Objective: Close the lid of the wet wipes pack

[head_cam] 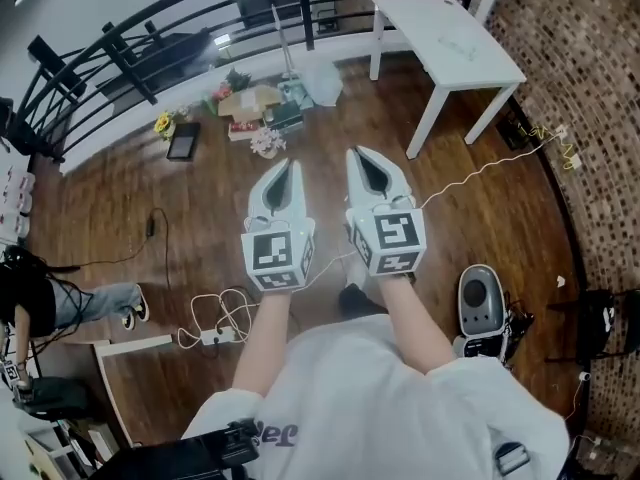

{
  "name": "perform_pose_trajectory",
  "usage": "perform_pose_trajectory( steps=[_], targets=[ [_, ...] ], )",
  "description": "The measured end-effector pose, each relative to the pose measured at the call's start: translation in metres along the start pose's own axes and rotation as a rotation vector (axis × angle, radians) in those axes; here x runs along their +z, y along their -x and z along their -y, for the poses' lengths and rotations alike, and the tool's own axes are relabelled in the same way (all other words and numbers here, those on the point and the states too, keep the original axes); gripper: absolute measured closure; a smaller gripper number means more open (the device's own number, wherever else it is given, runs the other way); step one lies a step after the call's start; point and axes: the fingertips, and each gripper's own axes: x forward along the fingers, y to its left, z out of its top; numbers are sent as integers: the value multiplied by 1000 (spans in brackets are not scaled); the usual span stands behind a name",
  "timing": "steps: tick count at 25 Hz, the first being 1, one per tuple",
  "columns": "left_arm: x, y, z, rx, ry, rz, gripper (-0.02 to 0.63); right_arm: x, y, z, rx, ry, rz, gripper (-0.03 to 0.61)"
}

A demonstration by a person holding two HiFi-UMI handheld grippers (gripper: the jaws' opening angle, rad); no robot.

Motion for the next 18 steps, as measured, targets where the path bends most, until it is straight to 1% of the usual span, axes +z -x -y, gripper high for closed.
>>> perform_pose_trajectory(
  steps=[3,7,10,12,18],
  targets=[
    [17,-61,-12,19,-23,5,597,18,-49,32,11,13,35,591],
    [17,-124,-16,2,-7,24,598,26,-96,73,23,6,46,591],
    [16,-161,-10,-2,-6,-1,598,16,-122,103,54,-30,22,591],
    [11,-184,-10,-15,-12,-20,597,7,-137,116,51,-40,-4,591],
    [-8,-262,-16,-102,13,-33,597,-7,-181,148,-14,-21,-28,591]
  ],
)
